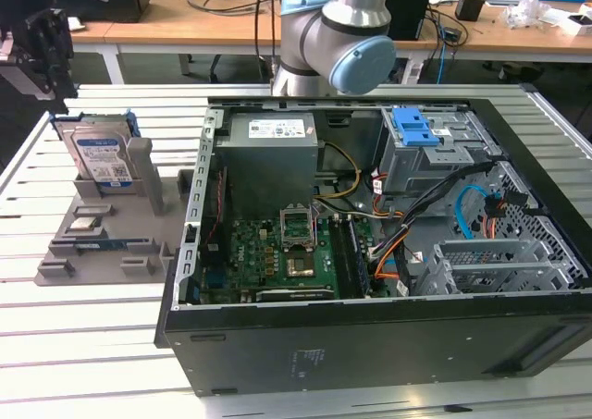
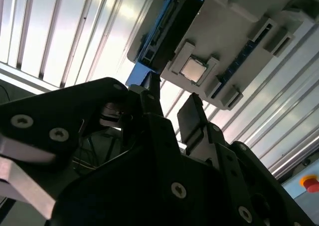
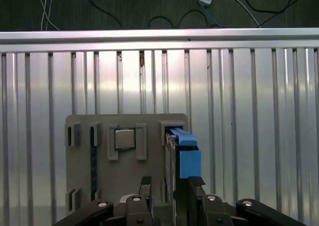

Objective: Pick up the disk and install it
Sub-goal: 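Pick up the disk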

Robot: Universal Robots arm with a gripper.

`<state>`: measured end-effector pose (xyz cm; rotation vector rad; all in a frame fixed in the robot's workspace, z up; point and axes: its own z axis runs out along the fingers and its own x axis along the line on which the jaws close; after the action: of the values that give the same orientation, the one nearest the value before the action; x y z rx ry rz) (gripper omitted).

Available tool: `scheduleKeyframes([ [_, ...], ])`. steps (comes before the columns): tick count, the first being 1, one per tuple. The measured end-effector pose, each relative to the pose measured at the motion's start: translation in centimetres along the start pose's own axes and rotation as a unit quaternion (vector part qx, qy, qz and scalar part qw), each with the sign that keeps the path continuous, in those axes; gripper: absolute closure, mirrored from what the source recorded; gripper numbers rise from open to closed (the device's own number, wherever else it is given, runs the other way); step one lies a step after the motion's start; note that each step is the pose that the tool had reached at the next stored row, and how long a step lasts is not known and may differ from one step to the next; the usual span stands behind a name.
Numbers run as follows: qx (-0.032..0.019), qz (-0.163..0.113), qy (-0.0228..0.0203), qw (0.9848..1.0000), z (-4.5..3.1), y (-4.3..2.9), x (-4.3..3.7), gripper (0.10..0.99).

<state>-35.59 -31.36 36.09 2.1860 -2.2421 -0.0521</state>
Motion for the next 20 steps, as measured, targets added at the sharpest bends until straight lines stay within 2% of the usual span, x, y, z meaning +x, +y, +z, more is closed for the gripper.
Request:
scheduleKeyframes([
  [2, -0.0002, 0.0, 0.0, 1.0, 0.36, 0.0, -0.47, 0.667],
  [5, -0.0002, -0.001, 0.0, 1.0, 1.25, 0.06, -1.78, 0.667],
  [7, -0.0001, -0.002, 0.0, 1.0, 1.64, 0.18, -2.09, 0.667],
  [20, -0.0003, -0.007, 0.0003, 1.0, 4.14, 0.31, -2.11, 0.667],
])
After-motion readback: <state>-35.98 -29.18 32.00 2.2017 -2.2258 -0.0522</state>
